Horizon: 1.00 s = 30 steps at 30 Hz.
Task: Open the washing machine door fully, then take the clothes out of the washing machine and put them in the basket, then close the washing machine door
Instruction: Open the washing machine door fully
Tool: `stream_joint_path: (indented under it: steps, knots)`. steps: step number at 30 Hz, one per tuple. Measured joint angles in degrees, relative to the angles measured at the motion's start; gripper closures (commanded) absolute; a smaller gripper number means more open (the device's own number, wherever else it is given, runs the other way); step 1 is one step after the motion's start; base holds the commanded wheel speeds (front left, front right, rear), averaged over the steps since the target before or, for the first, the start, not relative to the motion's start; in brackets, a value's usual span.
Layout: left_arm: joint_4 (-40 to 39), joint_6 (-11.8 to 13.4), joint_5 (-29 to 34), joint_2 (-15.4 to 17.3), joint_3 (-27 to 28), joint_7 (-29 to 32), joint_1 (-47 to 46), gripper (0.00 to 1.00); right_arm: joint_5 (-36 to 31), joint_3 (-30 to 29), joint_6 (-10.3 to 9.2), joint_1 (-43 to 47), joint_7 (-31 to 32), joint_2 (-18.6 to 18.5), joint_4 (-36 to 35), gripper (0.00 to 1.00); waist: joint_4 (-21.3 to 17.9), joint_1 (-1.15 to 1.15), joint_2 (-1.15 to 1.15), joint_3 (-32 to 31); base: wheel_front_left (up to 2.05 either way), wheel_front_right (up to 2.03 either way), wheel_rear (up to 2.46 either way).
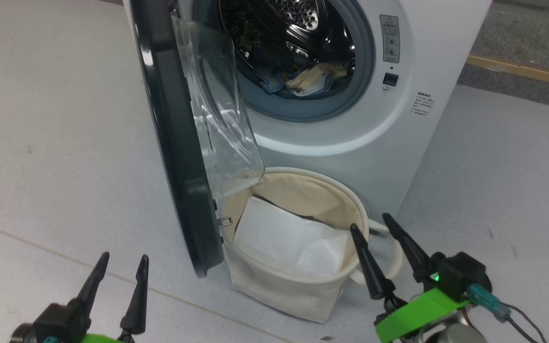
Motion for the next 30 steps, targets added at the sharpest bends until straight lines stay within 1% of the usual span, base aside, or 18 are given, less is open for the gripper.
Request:
stream_joint_path:
  steps: [5, 8, 12, 14, 15, 16, 17, 22, 25, 28, 30]
  knots:
    - [-0.07, 0.0, -0.01, 0.07, 0.01, -0.01, 0.08, 0.0, -0.44, -1.31, 0.0, 0.89, 0.0, 0.29, -3.22, 0.0, -0.53, 0.0, 0.0, 0.27, 0.0, 0.0, 0.0]
    - [-0.12, 0.02, -0.01, 0.1, 0.01, -0.01, 0.08, 0.0, -0.44, -1.27, 0.0, 0.91, 0.0, 0.37, -3.86, 0.0, -0.67, 0.0, 0.0, 0.37, 0.0, 0.0, 0.0]
    - [-1.21, 0.9, -0.01, 0.09, 0.05, -0.19, 0.08, 0.0, -0.44, -1.21, 0.0, 1.3, 0.0, 0.41, -4.09, 0.0, -0.76, 0.0, 0.0, 0.55, 0.0, 0.0, 0.0]
    - [-2.98, 1.22, 0.01, 0.01, 0.08, -0.68, 0.08, 0.0, -0.43, -1.21, 0.0, 1.6, 0.0, 0.41, -4.09, 0.0, -0.75, 0.0, 0.0, 0.58, 0.0, 0.0, 0.0]
    - [-4.25, 1.46, 0.01, -0.05, 0.02, -0.88, 0.06, 0.04, -0.42, -1.21, 0.0, 1.76, 0.0, 0.41, -4.05, 0.0, -0.69, 0.0, 0.0, 0.59, 0.0, 0.0, 0.0]
    - [-5.66, 1.46, 0.02, -0.19, -0.18, -1.11, 0.03, 0.91, -0.41, -1.22, 0.0, 1.82, 0.0, 0.41, -3.98, 0.0, -0.62, 0.0, 0.0, 0.57, 0.0, 0.0, 0.0]
    - [-7.08, 1.46, 0.09, -0.32, -0.62, -1.09, -0.03, 1.0, -0.35, -1.21, 0.0, 1.81, 0.0, 0.42, -3.96, 0.0, -0.57, 0.0, 0.0, 0.56, 0.0, 0.0, 0.0]
    - [-13.88, 1.98, 2.14, -1.11, -4.13, 1.65, -2.33, 1.0, -0.19, -1.19, 0.0, 1.81, 0.0, 0.63, -3.94, 0.0, -0.4, 0.0, 0.0, 0.62, 0.0, 0.0, 0.0]
    - [-16.62, 1.86, 2.79, -2.66, -6.8, 3.21, -6.41, 1.0, 0.25, -1.15, 0.0, 1.81, 0.0, 0.87, -3.94, 0.0, -0.62, 0.0, 0.0, 0.68, 0.0, 0.0, 0.0]
    - [-15.93, 0.91, 3.31, -4.43, -9.84, 5.23, -10.05, 1.0, 0.25, -1.05, 0.0, 1.76, 0.0, 1.02, -3.87, 0.0, -1.24, 0.0, 0.0, 0.77, 0.0, 0.0, 0.0]
    - [-13.27, 0.88, 3.3, -5.71, -11.18, 6.38, -11.5, 1.0, 0.31, -0.97, 0.0, 1.76, 0.0, 1.2, -3.83, 0.0, -1.97, 0.0, 0.0, 0.84, 0.0, 0.0, 0.0]
